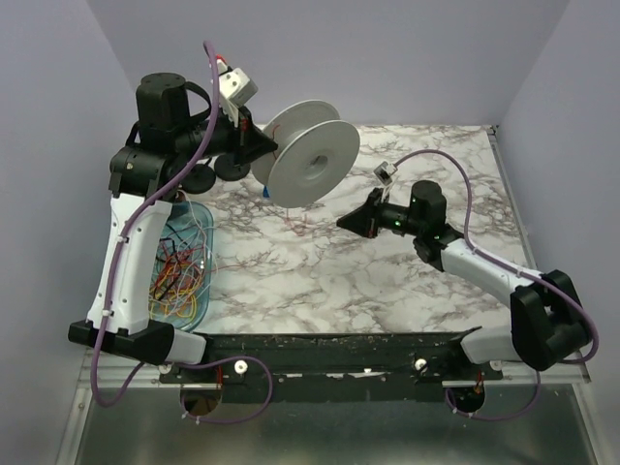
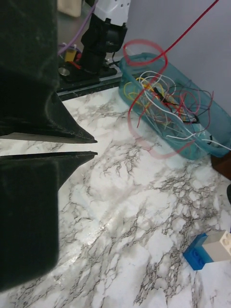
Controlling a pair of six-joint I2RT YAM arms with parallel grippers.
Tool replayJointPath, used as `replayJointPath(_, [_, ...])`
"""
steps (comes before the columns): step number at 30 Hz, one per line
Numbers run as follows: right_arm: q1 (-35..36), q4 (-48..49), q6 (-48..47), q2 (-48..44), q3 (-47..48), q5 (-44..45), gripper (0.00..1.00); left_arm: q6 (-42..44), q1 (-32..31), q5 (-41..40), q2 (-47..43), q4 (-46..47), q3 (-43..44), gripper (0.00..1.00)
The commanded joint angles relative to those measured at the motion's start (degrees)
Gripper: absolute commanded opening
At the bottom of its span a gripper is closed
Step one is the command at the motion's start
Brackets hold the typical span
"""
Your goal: Wrap the cables
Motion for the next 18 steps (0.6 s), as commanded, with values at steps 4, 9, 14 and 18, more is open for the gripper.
replayJointPath(4, [0.0, 13.7, 3.7, 3.1, -1.1, 1.6, 0.21, -4.7, 0.1, 0.9, -1.0, 4.4, 4.6, 0.0])
replayJointPath(9, [4.4, 15.5, -4.2, 1.5, -3.5, 3.5, 0.51, -5.2, 0.1, -1.1, -0.2, 4.4, 8.3, 0.0])
replayJointPath(14, [9.2, 29.2, -11.8, -1.0, -11.1, 2.6, 0.82, -7.2, 0.1, 0.0, 0.5, 4.8, 11.4, 0.0])
replayJointPath(18, [9.2, 34.3, -13.2, -1.4, -13.9, 4.7, 0.87, -7.7, 0.1, 1.9, 1.0, 4.9, 13.9, 0.0])
